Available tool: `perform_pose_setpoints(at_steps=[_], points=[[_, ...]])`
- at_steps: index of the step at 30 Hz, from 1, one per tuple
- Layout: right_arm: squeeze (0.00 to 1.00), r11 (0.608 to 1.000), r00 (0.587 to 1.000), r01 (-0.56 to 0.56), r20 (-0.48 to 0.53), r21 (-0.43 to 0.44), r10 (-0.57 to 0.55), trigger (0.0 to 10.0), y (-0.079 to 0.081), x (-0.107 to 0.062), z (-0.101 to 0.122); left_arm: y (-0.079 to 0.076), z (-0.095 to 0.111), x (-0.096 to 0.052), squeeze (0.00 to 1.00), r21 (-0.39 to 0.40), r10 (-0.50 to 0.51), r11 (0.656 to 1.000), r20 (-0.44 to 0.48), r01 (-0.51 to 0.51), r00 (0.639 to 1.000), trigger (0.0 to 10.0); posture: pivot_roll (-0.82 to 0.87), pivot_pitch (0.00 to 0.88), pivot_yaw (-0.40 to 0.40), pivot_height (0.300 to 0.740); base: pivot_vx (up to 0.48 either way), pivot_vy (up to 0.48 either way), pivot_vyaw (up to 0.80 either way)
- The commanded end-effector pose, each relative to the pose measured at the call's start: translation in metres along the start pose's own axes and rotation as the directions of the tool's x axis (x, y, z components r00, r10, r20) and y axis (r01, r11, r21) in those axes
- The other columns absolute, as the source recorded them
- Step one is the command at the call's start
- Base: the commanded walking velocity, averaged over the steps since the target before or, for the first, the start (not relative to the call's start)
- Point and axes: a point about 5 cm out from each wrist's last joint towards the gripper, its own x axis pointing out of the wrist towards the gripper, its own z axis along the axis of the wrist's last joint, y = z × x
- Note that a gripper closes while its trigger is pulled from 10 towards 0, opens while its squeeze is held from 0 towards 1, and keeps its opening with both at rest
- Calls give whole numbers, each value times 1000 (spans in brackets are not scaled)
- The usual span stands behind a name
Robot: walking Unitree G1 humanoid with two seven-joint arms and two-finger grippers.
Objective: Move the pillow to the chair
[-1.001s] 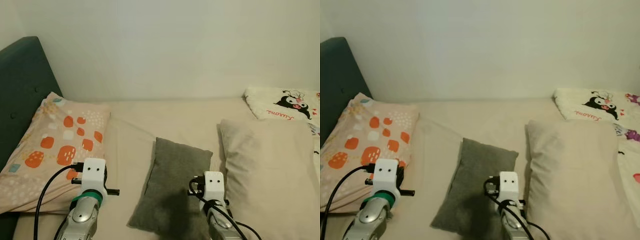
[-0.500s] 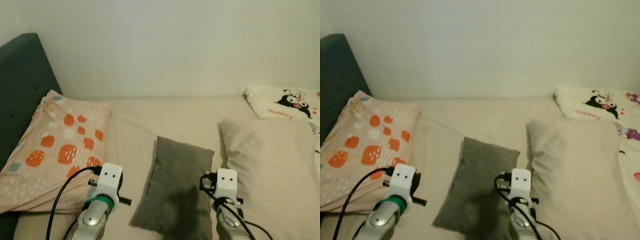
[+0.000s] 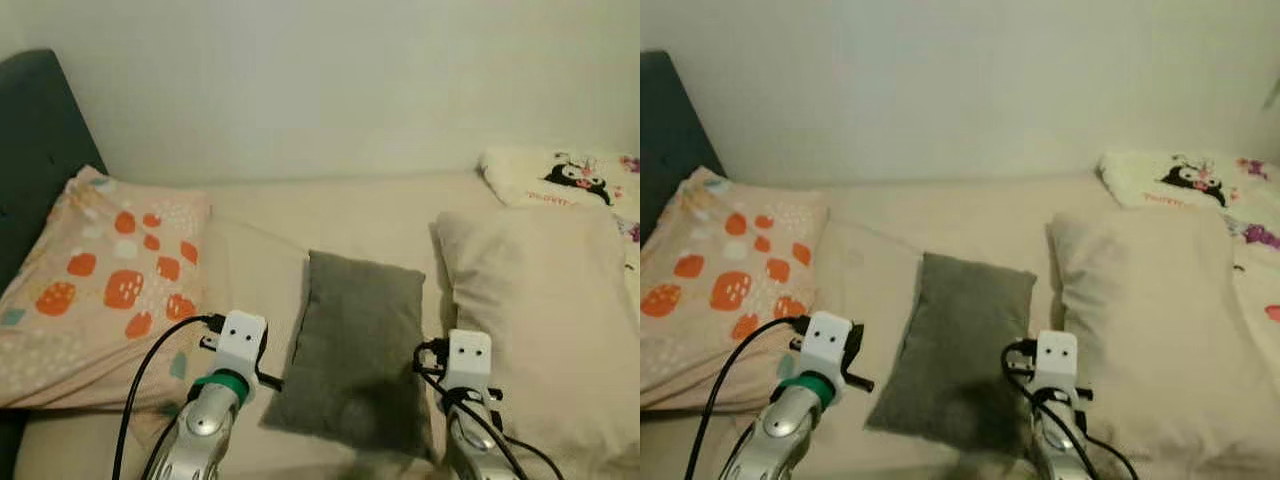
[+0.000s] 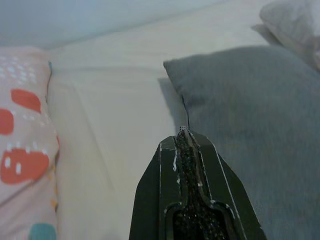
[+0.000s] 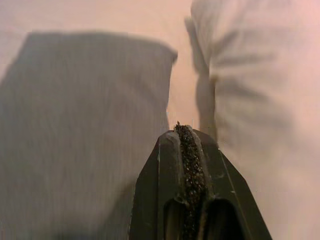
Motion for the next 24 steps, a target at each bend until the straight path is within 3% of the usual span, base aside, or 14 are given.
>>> perform_pose_setpoints(at_steps=[1, 7, 14, 19, 24], points=[[0, 1000, 1000, -8, -23, 16, 8, 10000, 4, 1, -3, 7, -5, -1, 0, -14, 32, 999, -27, -33, 999, 10000, -70, 37, 88, 631, 0, 0, 0], [0, 999, 998, -26, -60, 26, 27, 10000, 9, 1, -8, 14, -9, -4, 0, -23, 74, 997, -26, -74, 997, 10000, -58, 51, 59, 631, 0, 0, 0], [0, 995, 990, -99, -95, 31, 101, 10000, 21, 4, -11, 31, -10, -12, 0, 47, 172, 984, 13, -172, 985, 10000, -36, 72, 24, 631, 0, 0, 0], [0, 991, 988, -124, -86, 45, 128, 10000, 30, 5, -8, 41, -10, -15, 0, 106, 214, 970, 37, -217, 976, 10000, -25, 79, 23, 601, 0, 0, 0], [0, 988, 986, -143, -80, 54, 147, 10000, 36, 6, -7, 49, -6, -15, 0, 110, 248, 960, 85, -256, 965, 10000, -15, 92, 22, 591, 0, 0, 0]])
